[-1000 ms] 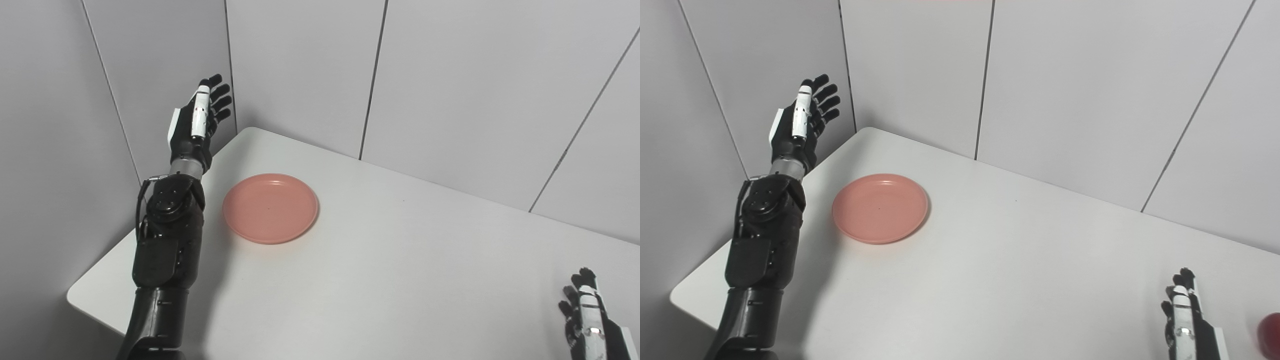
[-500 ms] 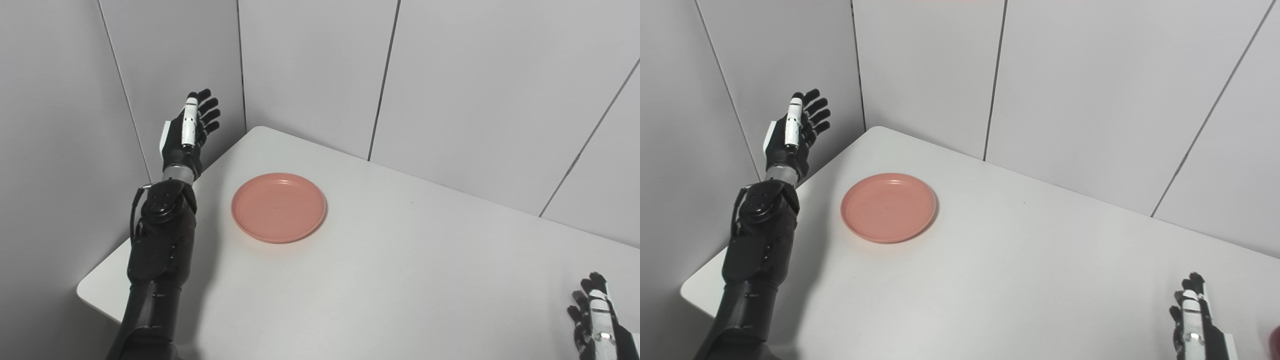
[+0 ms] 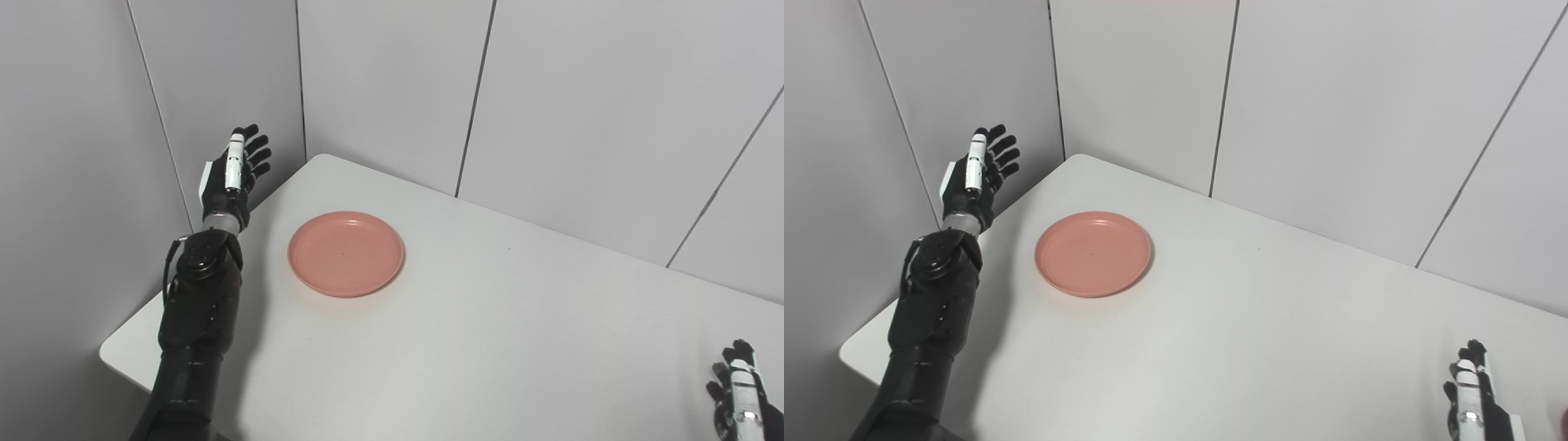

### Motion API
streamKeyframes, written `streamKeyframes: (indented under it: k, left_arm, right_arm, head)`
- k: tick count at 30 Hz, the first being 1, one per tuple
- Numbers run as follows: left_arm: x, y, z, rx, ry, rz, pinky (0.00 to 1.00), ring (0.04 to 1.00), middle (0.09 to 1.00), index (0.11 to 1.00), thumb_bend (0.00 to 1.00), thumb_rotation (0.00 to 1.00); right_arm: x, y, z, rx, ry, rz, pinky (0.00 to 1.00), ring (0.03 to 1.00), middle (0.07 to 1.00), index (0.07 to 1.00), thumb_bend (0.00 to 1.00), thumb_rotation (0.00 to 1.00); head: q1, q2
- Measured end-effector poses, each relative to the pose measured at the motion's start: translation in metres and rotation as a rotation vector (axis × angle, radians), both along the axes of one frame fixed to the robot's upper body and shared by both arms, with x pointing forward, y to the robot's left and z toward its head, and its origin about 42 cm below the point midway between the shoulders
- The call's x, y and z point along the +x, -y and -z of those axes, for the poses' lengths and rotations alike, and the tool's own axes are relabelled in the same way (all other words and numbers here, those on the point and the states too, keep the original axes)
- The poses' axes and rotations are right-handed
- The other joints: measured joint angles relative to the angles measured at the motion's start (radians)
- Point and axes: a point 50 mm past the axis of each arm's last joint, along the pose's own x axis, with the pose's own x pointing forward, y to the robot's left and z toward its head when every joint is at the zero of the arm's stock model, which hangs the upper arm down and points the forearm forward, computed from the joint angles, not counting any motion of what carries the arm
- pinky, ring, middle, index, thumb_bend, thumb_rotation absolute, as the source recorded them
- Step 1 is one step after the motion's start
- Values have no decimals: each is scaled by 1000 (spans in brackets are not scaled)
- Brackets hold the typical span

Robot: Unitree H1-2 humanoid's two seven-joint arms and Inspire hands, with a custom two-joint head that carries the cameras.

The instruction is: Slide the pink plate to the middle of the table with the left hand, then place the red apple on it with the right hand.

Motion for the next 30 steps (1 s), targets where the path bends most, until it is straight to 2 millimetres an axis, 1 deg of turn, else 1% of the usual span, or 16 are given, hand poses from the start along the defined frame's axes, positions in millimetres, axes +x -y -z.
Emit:
streamKeyframes:
  k: [4,8,12,15,18,24,30]
  left_arm:
    - [1,1,9,-7,-19,15,850,847,844,821,312,1000]
    - [1,2,13,-15,-24,33,853,863,861,835,306,1000]
    - [1,1,21,-43,-36,45,840,858,856,830,301,1000]
    - [0,1,22,-42,-39,45,828,849,848,821,303,1000]
    - [2,1,25,-37,-47,51,838,849,849,825,308,1000]
    - [2,3,35,-40,-78,70,859,851,848,825,317,1000]
    - [3,2,41,-42,-87,68,855,847,847,828,337,1000]
  right_arm:
    - [-2,1,1,-8,-1,3,1000,1000,1000,1000,37,1000]
    - [-3,1,2,-10,-5,5,1000,1000,997,1000,38,1000]
    - [-3,1,2,-10,-6,5,1000,997,994,1000,41,1000]
    - [-3,1,2,-10,-7,6,1000,994,992,1000,36,1000]
    - [-3,2,2,-12,-7,6,1000,994,991,1000,32,1000]
    - [-3,3,2,-12,-7,7,1000,994,993,1000,43,1000]
    - [-4,4,2,-11,-8,11,1000,989,989,998,50,1000]
  head:
    - [3,-2]
    - [9,2]
    - [12,5]
    - [14,6]
    - [14,6]
    - [15,8]
    - [18,9]
